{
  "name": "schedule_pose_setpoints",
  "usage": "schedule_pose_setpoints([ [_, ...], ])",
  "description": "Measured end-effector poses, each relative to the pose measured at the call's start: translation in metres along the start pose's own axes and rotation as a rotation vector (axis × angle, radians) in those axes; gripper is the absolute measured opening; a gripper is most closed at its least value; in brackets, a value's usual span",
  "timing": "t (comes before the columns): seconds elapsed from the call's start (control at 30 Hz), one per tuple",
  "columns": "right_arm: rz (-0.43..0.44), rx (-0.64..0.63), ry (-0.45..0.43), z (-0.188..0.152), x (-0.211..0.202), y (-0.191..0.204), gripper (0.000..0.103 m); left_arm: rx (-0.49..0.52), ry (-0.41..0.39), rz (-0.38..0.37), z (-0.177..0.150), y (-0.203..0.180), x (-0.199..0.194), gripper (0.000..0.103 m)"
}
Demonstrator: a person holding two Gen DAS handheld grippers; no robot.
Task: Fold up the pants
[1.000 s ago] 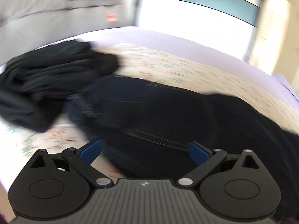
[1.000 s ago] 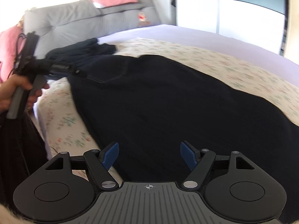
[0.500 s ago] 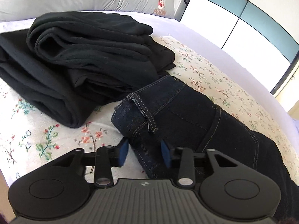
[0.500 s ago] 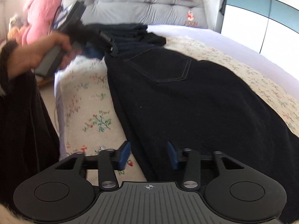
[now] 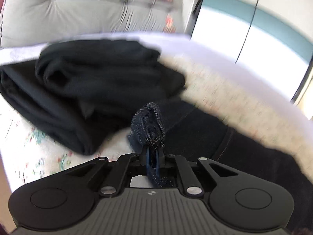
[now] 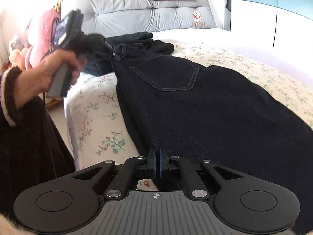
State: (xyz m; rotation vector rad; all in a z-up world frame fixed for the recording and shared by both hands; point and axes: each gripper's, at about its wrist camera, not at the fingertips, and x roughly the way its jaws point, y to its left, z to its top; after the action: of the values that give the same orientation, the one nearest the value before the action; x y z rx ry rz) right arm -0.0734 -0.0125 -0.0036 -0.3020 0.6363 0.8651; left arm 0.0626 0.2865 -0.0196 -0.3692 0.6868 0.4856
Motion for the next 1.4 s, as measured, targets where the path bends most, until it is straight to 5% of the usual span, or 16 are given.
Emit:
schedule_pose_setpoints([
  [0.07,-0.009,-0.012,0.048,-0.003,0.01,0.002,0.005,0.068,0.038,0.056,-0.006,-0.01,0.008,0.065],
  [0.17,-0.013,-0.01,0.069,-0.001,0.011,0.004,0.009,0.142,-0.022,0.13,-0.008,-0.023,-0.004,0.08],
  [0.3,0.026,0.06,0.025,0.005,-0.004,-0.011,0.023,0.189,-0.083,0.109,-0.006,-0.034,-0.024,0.102],
  [0.4,-0.015,0.085,-0.015,0.012,-0.012,-0.022,0.05,0.214,-0.1,0.081,-0.005,-0.047,-0.033,0.103],
  [0.6,-0.063,0.149,-0.072,0.025,-0.017,-0.048,0.066,0.272,-0.083,-0.046,0.003,-0.09,-0.043,0.103],
  [0.9,-0.129,0.202,-0.092,0.041,-0.009,-0.094,0.077,0.37,-0.017,-0.275,-0.009,-0.163,-0.03,0.103],
  [1.2,-0.182,0.22,-0.07,0.062,0.021,-0.156,0.085,0.382,0.024,-0.453,-0.025,-0.197,-0.005,0.103],
  [1.4,-0.232,0.196,-0.013,0.088,0.051,-0.204,0.085,0.375,0.131,-0.543,-0.026,-0.203,0.014,0.103],
])
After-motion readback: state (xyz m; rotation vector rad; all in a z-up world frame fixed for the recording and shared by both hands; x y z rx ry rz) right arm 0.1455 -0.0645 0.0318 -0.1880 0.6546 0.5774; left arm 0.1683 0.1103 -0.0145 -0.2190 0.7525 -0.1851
